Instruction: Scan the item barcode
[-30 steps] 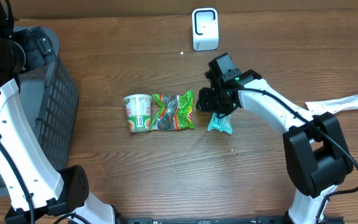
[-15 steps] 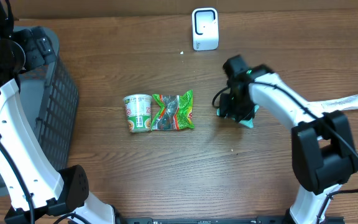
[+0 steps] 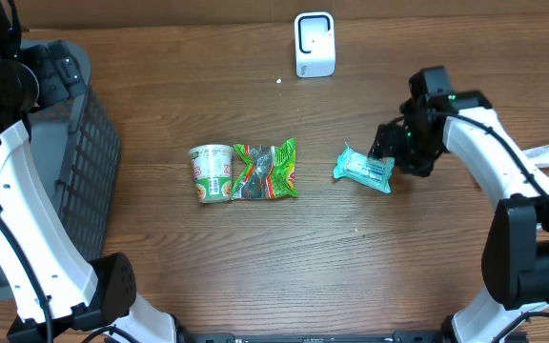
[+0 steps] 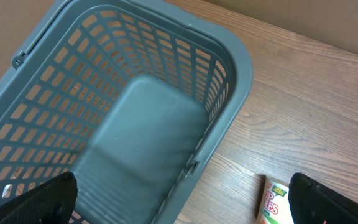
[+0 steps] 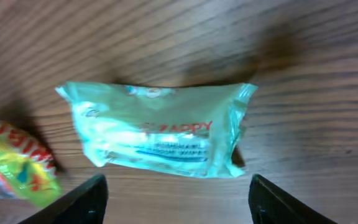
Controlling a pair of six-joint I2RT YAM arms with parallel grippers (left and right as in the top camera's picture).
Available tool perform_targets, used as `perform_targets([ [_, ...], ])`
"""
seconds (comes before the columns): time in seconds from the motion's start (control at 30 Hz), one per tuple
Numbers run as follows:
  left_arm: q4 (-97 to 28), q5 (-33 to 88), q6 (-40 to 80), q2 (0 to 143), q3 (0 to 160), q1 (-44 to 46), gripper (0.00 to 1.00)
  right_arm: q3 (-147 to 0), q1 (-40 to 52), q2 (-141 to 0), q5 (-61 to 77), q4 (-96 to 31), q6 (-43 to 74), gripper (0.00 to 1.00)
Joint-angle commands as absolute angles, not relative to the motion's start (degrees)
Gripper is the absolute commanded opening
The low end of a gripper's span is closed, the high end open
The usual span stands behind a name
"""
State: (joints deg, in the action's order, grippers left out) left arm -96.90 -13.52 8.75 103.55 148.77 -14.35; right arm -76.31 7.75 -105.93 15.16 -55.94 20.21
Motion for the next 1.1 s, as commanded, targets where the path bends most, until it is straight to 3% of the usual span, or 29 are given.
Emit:
perform_targets([
  [0.0,-96.8,-13.5,7.9,103.8,148.9,-14.2,1.00,-71.7,7.3,-105.6,19.4,-50.3,15.6,0.73],
  [0.33,-96.8,-13.5,7.9,103.8,148.9,-14.2,1.00,-58.6,7.3,-105.6,17.5,-31.9,13.2,0.71],
  [0.43,-96.8,-13.5,7.9,103.8,148.9,-14.2,1.00,-55.8,7.3,-105.6,17.5,-27.5,13.5,0.55],
  [0.5,-96.8,-13.5,7.9,103.8,148.9,-14.2,1.00,-54.7,7.3,-105.6,17.5,-25.8,13.7,0.41],
  [0.57,-96.8,-13.5,7.9,103.8,148.9,-14.2,1.00,-54.7,7.3,-105.6,17.5,-25.5,13.7,0.17],
  [0.63,-96.8,-13.5,7.9,103.8,148.9,-14.2,0.99,-54.9,7.3,-105.6,18.1,-25.1,13.7,0.05],
  [0.93,-96.8,-13.5,7.9,103.8,148.9,-14.2,1.00,-62.2,7.4,-98.8,19.3,-31.6,13.2,0.04],
  [1.07,-96.8,-13.5,7.9,103.8,148.9,-14.2,0.99,-63.9,8.9,-88.5,8.7,-35.8,13.8,0.04],
])
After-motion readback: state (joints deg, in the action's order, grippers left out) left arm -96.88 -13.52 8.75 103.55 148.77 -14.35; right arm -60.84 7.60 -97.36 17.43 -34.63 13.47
